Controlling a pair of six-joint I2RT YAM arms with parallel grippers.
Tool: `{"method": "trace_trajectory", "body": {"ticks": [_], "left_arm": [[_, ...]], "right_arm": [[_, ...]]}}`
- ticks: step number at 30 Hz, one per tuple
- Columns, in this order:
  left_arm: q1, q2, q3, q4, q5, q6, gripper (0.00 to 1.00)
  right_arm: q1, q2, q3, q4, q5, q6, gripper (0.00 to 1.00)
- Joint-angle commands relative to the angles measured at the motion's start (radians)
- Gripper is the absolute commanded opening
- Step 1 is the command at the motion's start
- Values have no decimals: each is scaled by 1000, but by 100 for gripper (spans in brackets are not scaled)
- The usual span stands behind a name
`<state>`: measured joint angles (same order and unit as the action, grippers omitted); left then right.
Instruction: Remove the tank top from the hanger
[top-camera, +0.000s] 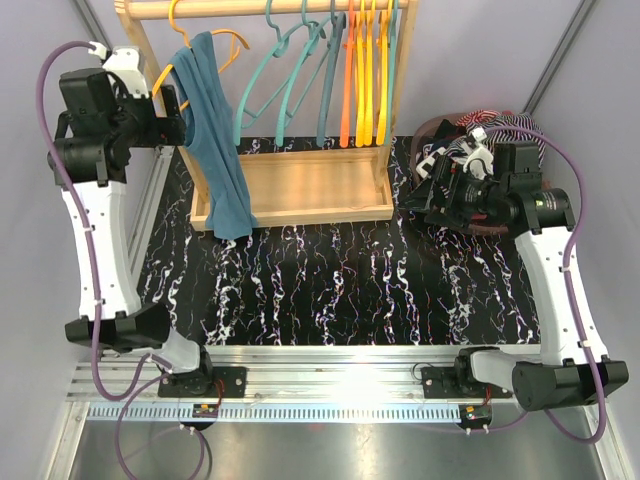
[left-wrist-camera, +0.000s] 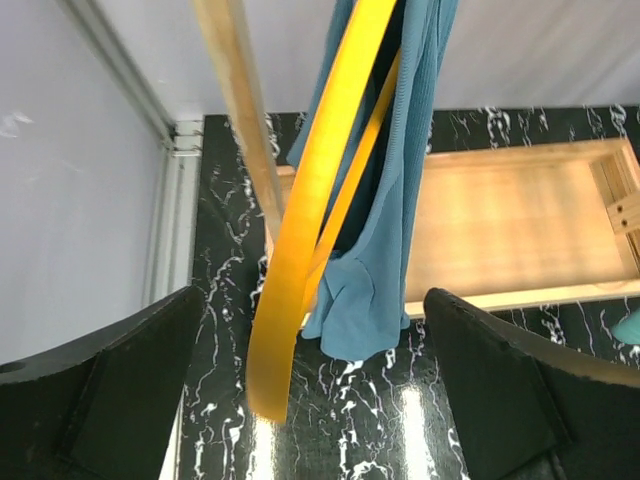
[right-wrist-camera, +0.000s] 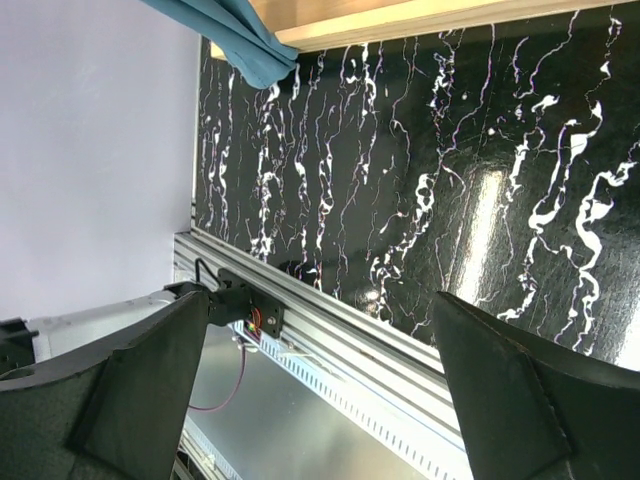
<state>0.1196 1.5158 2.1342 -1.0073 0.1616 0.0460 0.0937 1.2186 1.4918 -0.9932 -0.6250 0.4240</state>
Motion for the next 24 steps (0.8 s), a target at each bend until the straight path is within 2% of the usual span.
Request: {"method": "trace_trajectory", "body": {"ticks": [1,2,6,7,9,10,11,20,24], "left_arm": [[5,27,72,47,107,28,93],[5,33,79,52,122,29,91],[5,56,98,59,141,22,67],[5,57,98,59,142,20,49],[5,47,93,61,141,17,27],[5,43,86,62,139,17,6],[5,38,81,65,138,17,0],[-3,-17,21,93,190,-23,0],[-40,-92,-69,218,139,-43,0]], "right_arm": [[12,10,39,-1,-36,-36,100],[11,13,38,1,-35,-36,100],[15,9,19,10,-44,-41,100],[15,7,15,13,-41,-41,100],[14,4,5,18,-42,-44,100],[15,2,4,18,-42,-47,100],[17,4,2,19,-47,-47,100],[17,-10,-15,18,-28,-60,100],[17,-16,-33,21,-19,-65,100]]}}
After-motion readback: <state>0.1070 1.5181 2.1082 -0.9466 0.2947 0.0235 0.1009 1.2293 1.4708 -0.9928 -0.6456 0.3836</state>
